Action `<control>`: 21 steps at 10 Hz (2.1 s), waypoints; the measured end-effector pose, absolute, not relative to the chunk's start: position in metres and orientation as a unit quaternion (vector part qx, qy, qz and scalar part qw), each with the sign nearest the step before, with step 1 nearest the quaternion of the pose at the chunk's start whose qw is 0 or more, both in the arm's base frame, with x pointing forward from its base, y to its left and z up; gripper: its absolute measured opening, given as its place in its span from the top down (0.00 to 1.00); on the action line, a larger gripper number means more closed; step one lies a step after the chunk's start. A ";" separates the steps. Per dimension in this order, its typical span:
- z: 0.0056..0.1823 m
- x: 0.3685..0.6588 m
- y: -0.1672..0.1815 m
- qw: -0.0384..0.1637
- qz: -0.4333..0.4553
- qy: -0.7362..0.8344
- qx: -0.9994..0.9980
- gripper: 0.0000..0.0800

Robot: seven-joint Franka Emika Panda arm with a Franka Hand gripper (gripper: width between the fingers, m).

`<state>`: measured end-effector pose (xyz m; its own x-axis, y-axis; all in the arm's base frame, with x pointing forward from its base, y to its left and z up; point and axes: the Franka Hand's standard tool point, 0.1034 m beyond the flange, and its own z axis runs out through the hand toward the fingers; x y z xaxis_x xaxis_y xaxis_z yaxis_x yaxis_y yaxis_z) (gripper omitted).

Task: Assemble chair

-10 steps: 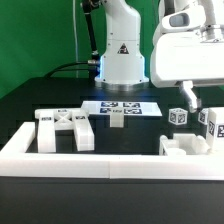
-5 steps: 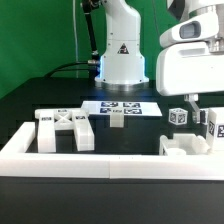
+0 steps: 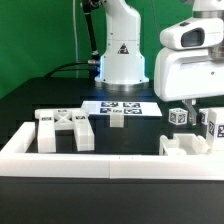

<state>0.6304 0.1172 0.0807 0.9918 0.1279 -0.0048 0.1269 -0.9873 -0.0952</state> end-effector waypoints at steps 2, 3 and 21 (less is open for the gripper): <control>0.080 0.630 0.117 0.047 0.006 -0.064 -0.997 0.30; 0.080 0.630 0.117 0.047 0.006 -0.064 -0.997 0.30; 0.082 0.634 0.131 0.059 0.010 0.442 -0.895 0.29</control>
Offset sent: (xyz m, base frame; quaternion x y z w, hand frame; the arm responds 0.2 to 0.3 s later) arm 0.0000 0.0000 0.0000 0.0000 0.0000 0.0000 1.0000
